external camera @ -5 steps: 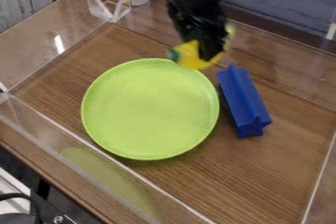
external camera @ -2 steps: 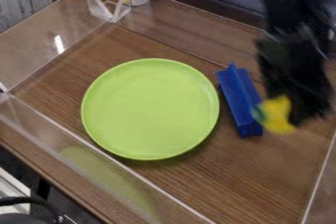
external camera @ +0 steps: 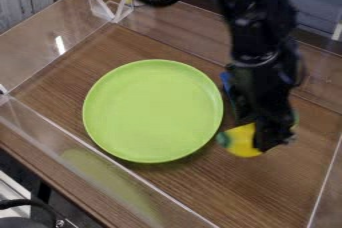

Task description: Remove the banana from inside the green plate and put it on the table

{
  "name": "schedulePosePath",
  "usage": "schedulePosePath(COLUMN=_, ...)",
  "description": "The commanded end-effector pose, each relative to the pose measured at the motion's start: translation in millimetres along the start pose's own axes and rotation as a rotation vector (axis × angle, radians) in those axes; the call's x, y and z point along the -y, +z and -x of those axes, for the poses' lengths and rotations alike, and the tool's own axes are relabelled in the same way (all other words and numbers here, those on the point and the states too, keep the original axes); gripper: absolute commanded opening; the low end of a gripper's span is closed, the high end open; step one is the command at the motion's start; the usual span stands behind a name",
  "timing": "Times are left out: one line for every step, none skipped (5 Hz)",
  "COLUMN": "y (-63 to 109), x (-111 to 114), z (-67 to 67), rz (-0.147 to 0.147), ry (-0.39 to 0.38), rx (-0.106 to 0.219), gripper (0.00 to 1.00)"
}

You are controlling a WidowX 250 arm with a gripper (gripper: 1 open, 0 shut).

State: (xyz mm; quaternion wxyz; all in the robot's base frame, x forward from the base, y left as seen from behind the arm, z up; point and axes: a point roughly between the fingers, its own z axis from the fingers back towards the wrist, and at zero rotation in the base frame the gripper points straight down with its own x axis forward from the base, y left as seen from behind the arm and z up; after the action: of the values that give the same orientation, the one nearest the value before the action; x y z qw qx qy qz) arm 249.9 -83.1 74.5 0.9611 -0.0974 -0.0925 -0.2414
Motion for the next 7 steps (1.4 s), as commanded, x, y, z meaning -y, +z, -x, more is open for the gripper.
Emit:
schedulePosePath(y=0.8, x=-7.0, z=10.8, rz=-0.012, ry=-0.006, rx=0.037, gripper=0.0)
schedulePosePath(y=-11.3, x=-7.4, z=24.8, rz=-0.008, ry=-0.021, rx=0.022, gripper=0.0)
schedulePosePath(y=-21.1, x=-4.3, z=33.4, rz=-0.001, ry=-0.031, rx=0.005, gripper=0.0)
schedulePosePath(y=-25.6, x=0.3, z=33.0, rz=0.007, ry=-0.035, rx=-0.003, gripper=0.0)
schedulePosePath(y=-29.5, x=4.4, z=32.1, rz=0.017, ry=-0.035, rx=-0.012, gripper=0.0)
schedulePosePath(y=-30.9, x=5.8, z=31.4, rz=0.027, ry=-0.029, rx=-0.018, gripper=0.0)
schedulePosePath(y=-30.4, x=6.8, z=30.7, rz=0.036, ry=-0.023, rx=-0.022, gripper=1.0)
